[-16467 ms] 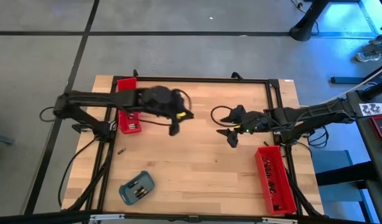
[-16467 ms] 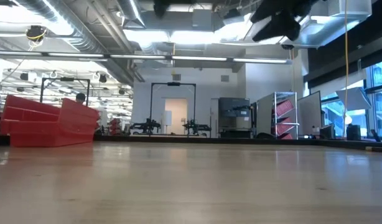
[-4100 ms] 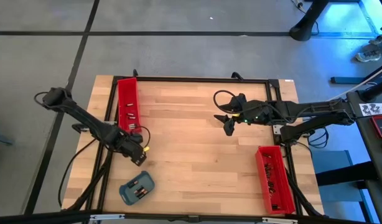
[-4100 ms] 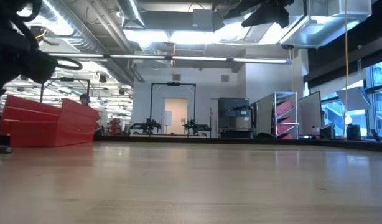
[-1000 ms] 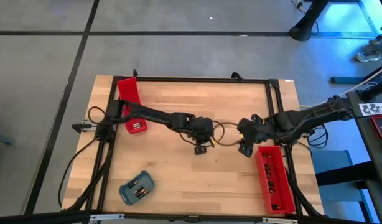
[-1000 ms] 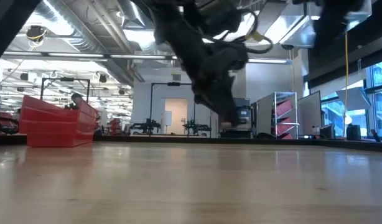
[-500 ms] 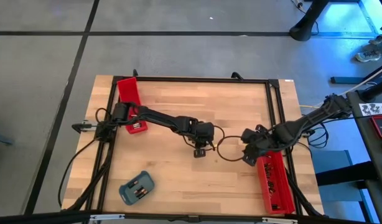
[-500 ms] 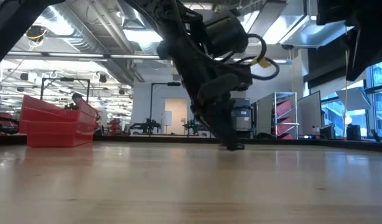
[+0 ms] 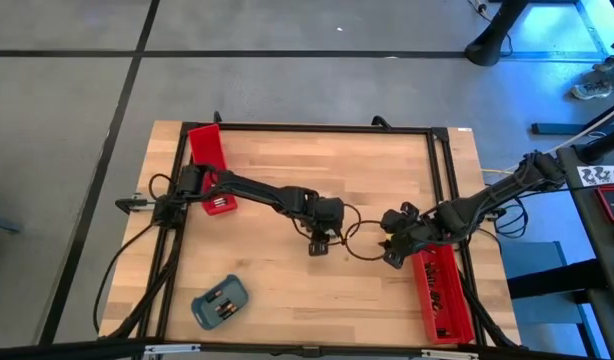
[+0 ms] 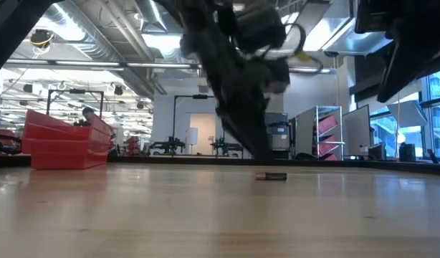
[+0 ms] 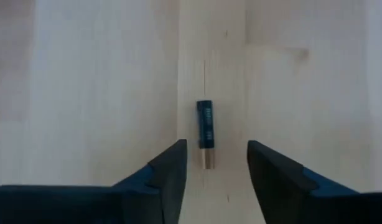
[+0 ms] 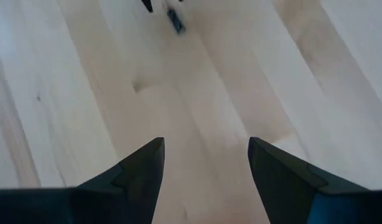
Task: Sort batteries
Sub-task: Put the small black battery into the bottom red bin
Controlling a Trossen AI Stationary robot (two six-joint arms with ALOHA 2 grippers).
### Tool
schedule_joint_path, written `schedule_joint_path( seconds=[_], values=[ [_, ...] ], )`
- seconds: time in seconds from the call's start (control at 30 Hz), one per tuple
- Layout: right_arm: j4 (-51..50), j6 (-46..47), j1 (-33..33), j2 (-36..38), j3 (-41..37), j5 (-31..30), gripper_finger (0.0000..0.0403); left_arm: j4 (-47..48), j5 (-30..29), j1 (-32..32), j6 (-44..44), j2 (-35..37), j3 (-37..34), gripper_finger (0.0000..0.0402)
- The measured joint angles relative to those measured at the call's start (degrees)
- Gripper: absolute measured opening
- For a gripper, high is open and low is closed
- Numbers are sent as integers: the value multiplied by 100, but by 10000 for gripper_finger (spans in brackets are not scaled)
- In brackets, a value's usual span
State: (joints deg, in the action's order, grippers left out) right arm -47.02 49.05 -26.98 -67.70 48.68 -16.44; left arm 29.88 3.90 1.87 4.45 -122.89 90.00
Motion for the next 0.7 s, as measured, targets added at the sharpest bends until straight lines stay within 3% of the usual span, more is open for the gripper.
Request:
schedule_joint_path(
  seconds=[0.2, 0.47, 0.7],
  values=[
    [1382, -732, 4, 0, -512, -284, 233, 929, -257, -13, 292, 742, 173, 171],
    [5319, -2604, 391, -499, -1947, -39, 233, 1838, -1427, -4, 1196, 2032, -258, 153],
    [7440, -3513, 1002, -1851, -2194, 1005, 233, 2615, -1551, 91, 1949, 2789, -660, 143]
  ],
)
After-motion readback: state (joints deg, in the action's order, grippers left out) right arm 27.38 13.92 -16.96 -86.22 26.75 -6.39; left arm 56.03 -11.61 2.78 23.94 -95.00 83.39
